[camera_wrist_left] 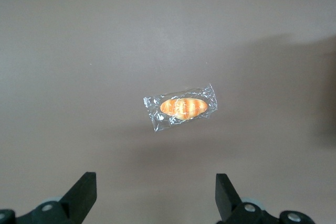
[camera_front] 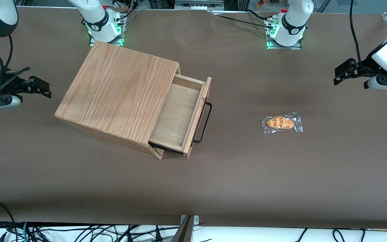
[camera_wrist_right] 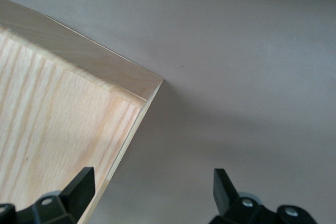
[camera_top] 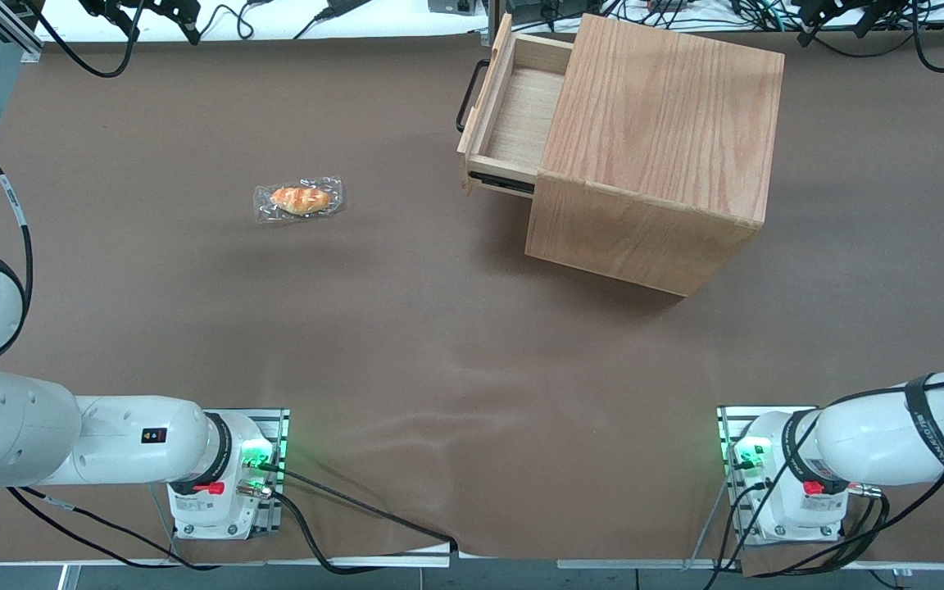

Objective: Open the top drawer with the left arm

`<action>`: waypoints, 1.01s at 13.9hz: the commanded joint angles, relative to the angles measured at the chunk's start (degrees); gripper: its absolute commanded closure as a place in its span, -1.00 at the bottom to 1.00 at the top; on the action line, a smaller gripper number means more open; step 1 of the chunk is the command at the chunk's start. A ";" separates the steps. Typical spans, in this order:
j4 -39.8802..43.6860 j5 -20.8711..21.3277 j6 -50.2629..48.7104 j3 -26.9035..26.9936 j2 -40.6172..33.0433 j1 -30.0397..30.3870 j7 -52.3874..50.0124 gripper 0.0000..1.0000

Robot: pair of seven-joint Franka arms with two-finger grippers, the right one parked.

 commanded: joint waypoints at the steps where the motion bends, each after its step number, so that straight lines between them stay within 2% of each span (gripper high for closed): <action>1: -0.77 1.34 0.78 -0.06 -0.42 0.18 1.00 -1.00; 14: 0.02 0.64 0.51 -0.06 0.99 0.62 1.09 -1.00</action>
